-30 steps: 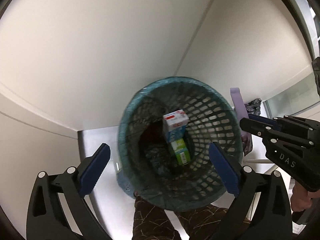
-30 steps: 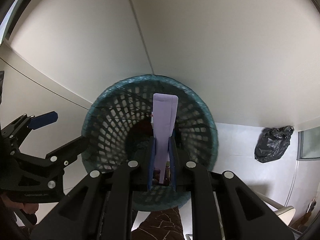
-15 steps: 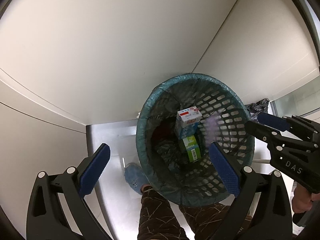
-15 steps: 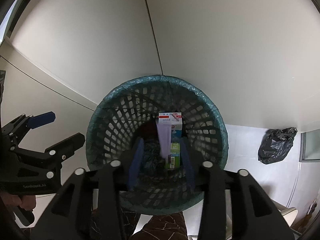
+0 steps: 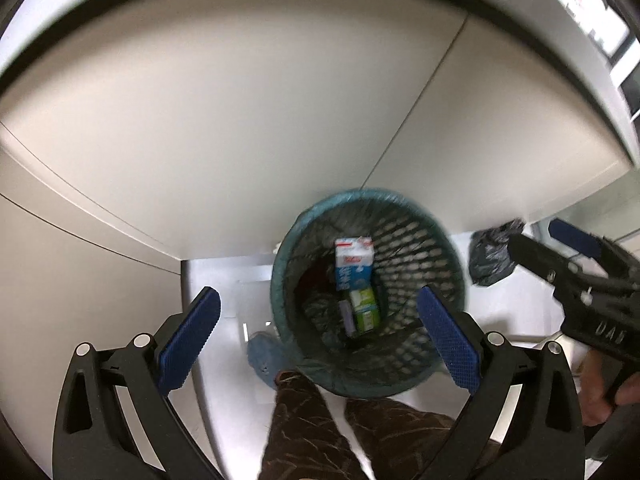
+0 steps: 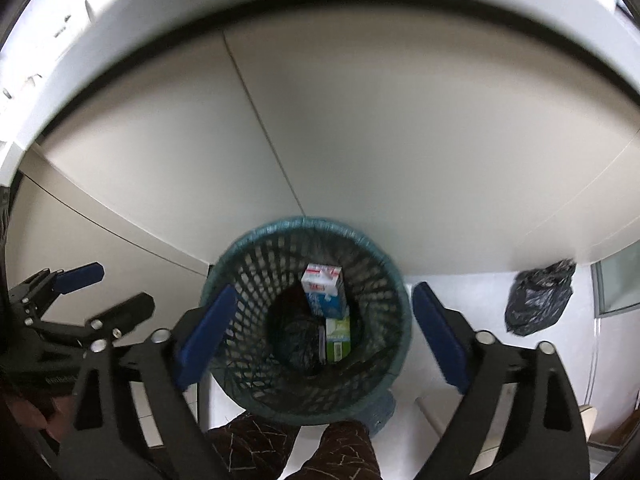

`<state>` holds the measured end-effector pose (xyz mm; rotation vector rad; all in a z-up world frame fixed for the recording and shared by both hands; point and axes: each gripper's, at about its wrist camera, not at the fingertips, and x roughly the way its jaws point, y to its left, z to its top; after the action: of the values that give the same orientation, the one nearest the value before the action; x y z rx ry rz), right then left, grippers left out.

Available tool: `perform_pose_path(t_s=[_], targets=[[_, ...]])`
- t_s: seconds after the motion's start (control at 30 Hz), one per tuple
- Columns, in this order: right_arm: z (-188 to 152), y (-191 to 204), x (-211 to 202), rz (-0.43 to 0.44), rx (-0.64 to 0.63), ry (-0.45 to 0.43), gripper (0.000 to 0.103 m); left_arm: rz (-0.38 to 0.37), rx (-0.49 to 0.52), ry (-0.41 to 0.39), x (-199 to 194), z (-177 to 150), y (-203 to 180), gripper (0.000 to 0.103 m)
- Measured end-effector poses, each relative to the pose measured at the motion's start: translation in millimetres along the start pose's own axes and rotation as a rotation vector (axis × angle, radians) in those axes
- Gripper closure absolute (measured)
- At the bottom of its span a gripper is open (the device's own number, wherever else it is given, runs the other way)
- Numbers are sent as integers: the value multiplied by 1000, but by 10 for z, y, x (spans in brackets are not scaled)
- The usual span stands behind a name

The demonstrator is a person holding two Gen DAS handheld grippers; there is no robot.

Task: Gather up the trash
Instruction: 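Raise both open tools from the basket back up to the counter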

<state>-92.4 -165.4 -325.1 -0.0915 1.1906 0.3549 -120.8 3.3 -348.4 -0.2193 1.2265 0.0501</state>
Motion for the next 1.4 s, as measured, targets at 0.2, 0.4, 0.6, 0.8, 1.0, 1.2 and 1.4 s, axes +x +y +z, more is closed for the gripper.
perform_pose_path(t_s=[0.2,0.4,0.6,0.8,1.0,1.2,1.4], targets=[[249,-15,-604,-55,-46,-86,11,14,-46,-60,-584,295,-103,6],[531,-21,-1204,-80,-65,-170,11,29,-19,-149,-1109,590,-215,6],[840,-21,-1700,-67,-49,-232,11,-1,27,-195,-1509,892,-302,7],[1186,80,-2116,-119,-58,-324,11,-28,59,-279,-1932,1214,-372,6],[1560,119,-2304,-124,7,-362,11,-47,78,-329,-2243,1565,-309,6],[1889,121,-2377,-165,43,-389,11,-53,94,-350,-2316,1944,-209,6],[2152,-69,-2424,-186,63,-399,11,-62,89,-357,-2284,2231,-286,6]])
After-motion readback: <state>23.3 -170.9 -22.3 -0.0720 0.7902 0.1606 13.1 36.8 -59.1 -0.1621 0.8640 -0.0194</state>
